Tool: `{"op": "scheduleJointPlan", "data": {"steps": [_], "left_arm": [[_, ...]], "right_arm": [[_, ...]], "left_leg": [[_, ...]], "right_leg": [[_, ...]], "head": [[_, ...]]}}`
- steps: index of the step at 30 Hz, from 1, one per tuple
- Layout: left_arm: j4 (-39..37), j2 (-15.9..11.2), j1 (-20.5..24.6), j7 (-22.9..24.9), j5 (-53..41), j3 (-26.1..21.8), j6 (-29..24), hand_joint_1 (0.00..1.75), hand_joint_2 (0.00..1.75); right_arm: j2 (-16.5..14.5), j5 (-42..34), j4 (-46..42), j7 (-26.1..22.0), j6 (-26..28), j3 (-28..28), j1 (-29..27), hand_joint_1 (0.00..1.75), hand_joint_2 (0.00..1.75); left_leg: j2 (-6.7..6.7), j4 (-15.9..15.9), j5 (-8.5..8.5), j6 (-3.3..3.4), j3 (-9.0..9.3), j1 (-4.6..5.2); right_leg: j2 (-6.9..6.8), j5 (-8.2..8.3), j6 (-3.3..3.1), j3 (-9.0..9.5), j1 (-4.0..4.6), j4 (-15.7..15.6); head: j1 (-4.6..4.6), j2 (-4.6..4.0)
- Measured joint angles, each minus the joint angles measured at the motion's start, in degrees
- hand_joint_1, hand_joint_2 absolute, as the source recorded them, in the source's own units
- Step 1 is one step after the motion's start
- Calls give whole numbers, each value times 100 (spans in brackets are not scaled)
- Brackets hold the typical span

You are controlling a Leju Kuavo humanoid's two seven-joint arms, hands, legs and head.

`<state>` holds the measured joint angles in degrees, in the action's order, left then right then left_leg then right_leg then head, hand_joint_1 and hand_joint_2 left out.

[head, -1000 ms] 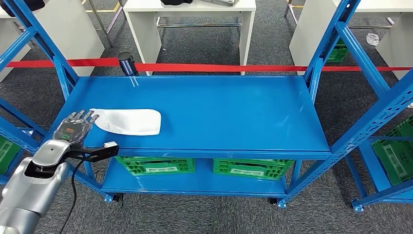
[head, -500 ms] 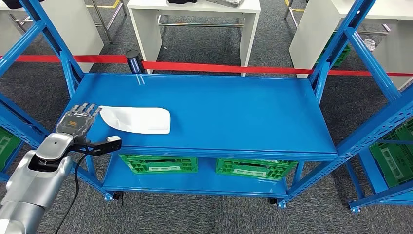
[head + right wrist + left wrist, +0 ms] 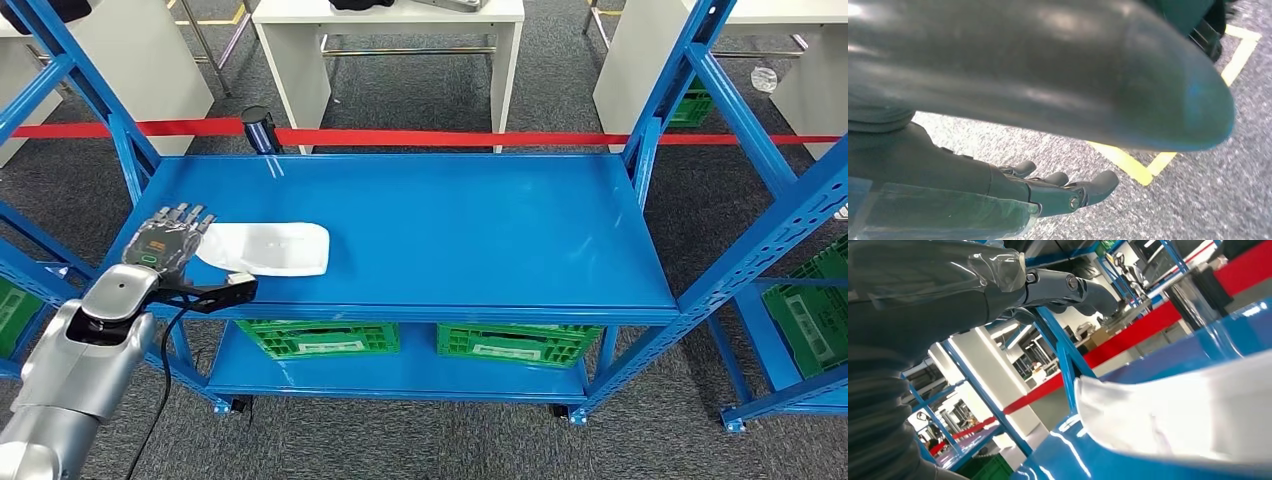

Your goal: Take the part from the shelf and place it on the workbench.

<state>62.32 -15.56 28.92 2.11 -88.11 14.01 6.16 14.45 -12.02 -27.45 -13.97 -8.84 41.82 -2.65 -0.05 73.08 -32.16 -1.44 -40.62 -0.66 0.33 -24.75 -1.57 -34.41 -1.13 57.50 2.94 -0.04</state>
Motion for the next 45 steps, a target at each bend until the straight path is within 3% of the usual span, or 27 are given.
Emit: {"op": "scheduleJointPlan", "data": {"steps": [3, 5, 9, 11, 13, 14, 15, 16, 18, 20, 23, 25, 28, 30, 31, 34, 36, 39, 41, 43, 45], "left_arm": [[-11, 46, 66, 0, -32, 41, 3, 0, 175], [-15, 80, 127, -3, -42, 76, 3, 0, 175], [-69, 186, 212, -11, -46, 169, 19, 0, 175], [-147, 299, 266, -14, -42, 232, 26, 0, 175], [-278, 421, 286, -16, -34, 296, 31, 0, 175], [-345, 479, 279, -17, -29, 322, 32, 0, 175], [-402, 530, 271, -17, -25, 345, 33, 0, 175], [-450, 582, 266, -17, -21, 367, 34, 0, 175], [-522, 663, 269, -10, -14, 397, 31, 0, 175], [-569, 706, 273, 3, -11, 402, 22, 0, 175], [-608, 740, 275, 13, -11, 401, 8, 0, 175], [-625, 752, 279, 20, -11, 399, 4, 0, 175], [-662, 763, 271, 28, -11, 397, 0, 0, 175], [-710, 776, 253, 29, -11, 397, 3, 0, 175], [-737, 786, 255, 29, -9, 394, 5, 0, 175], [-821, 828, 321, 29, 18, 376, 8, 0, 175], [-907, 863, 373, 35, 37, 351, -20, 0, 175], [-1070, 913, 407, 58, 10, 285, -133, 0, 175], [-1169, 953, 438, 64, -8, 252, -194, 0, 175], [-1263, 986, 464, 64, -10, 243, -225, 0, 175], [-1335, 1005, 475, 64, -11, 239, -248, 0, 175]], "right_arm": [[-9, 1, 0, 0, 2, 32, 29, 0, 0], [-22, 2, 0, 0, 14, 51, 58, 0, 0], [-49, 16, 4, -16, 20, 82, 108, 0, 0], [-60, 16, 19, -44, 26, 89, 131, 0, 0], [-72, 7, 50, -69, 34, 91, 143, 0, 0], [-78, 1, 66, -78, 37, 91, 143, 0, 0], [-85, -5, 78, -84, 37, 92, 144, 0, 0], [-90, -9, 86, -87, 40, 92, 148, 0, 0], [-95, -1, 98, -89, 54, 93, 168, 0, 0], [-99, 37, 104, -89, 76, 93, 192, 0, 0], [-105, 104, 114, -87, 84, 93, 219, 0, 0], [-108, 121, 116, -87, 80, 93, 244, 0, 0], [-108, 133, 122, -87, 79, 93, 272, 0, 0], [-109, 165, 131, -83, 69, 93, 278, 0, 0], [-111, 185, 136, -80, 58, 93, 286, 0, 0], [-141, 243, 149, -76, 7, 93, 336, 0, 0], [-174, 275, 170, -77, -13, 93, 376, 0, 0], [-210, 321, 222, -86, -21, 95, 415, 0, 0], [-230, 339, 262, -94, -23, 97, 441, 0, 0], [-239, 346, 312, -98, -23, 97, 454, 0, 0], [-244, 351, 355, -98, -23, 98, 453, 0, 0]], "left_leg": [[1, -1084, 528, 87, 535, 16], [5, -1543, 635, 149, 762, 52], [16, -1689, 701, 261, 812, 60], [24, -1758, 763, 316, 840, 37], [22, -1758, 773, 332, 824, 47], [21, -1755, 773, 331, 820, 51], [18, -1749, 771, 328, 817, 50], [14, -1738, 764, 320, 817, 48], [8, -1686, 730, 276, 806, 51], [8, -1623, 687, 219, 775, 78], [7, -1589, 658, 160, 739, 70], [7, -1380, 510, 104, 637, 46], [6, -330, 20, 34, 136, 21], [6, 95, -47, 35, -100, 12], [6, -36, 85, 55, -57, 12], [3, -1170, 625, 187, 466, 49], [9, -1531, 695, 243, 640, 91], [19, -1641, 739, 291, 704, 86], [28, -1735, 806, 342, 762, 59], [28, -1748, 824, 363, 761, 64], [21, -1745, 824, 362, 761, 66]], "right_leg": [[7, 2, 8, 13, 25, 0], [6, 13, 41, -2, 42, 0], [0, -11, 141, -74, 33, 58], [-3, -256, 128, -323, 24, 560], [-4, -554, 122, -692, 16, 1340], [-5, -616, 143, -807, 11, 1576], [-6, -593, 181, -822, 5, 1607], [-8, -484, 231, -717, -6, 1394], [-21, -193, 304, -315, -30, 592], [-26, -45, 261, -60, -30, 88], [-17, -28, 138, -33, -13, 39], [-15, -22, 80, -24, -33, 30], [-13, -25, 37, -23, -25, 30], [-11, -29, 32, -21, -7, 31], [-7, -30, 31, -17, 2, 32], [7, -28, 37, -6, 33, 28], [7, -19, 60, -19, 38, 22], [-1, -20, 136, -43, 34, 28], [-8, -186, 147, -207, 34, 355], [-10, -495, 137, -567, 24, 1119], [-11, -632, 184, -811, 12, 1629]], "head": [[-2, 0], [-4, 1], [-7, 1], [-17, 1], [-23, 1], [-24, 1], [-24, 1], [-25, 2], [-27, 1], [-19, 2], [-14, 2], [-5, 1], [13, 0], [13, 0], [13, 0], [10, 1], [8, 1], [6, 1], [-8, 1], [-16, 0], [-20, 0]]}}
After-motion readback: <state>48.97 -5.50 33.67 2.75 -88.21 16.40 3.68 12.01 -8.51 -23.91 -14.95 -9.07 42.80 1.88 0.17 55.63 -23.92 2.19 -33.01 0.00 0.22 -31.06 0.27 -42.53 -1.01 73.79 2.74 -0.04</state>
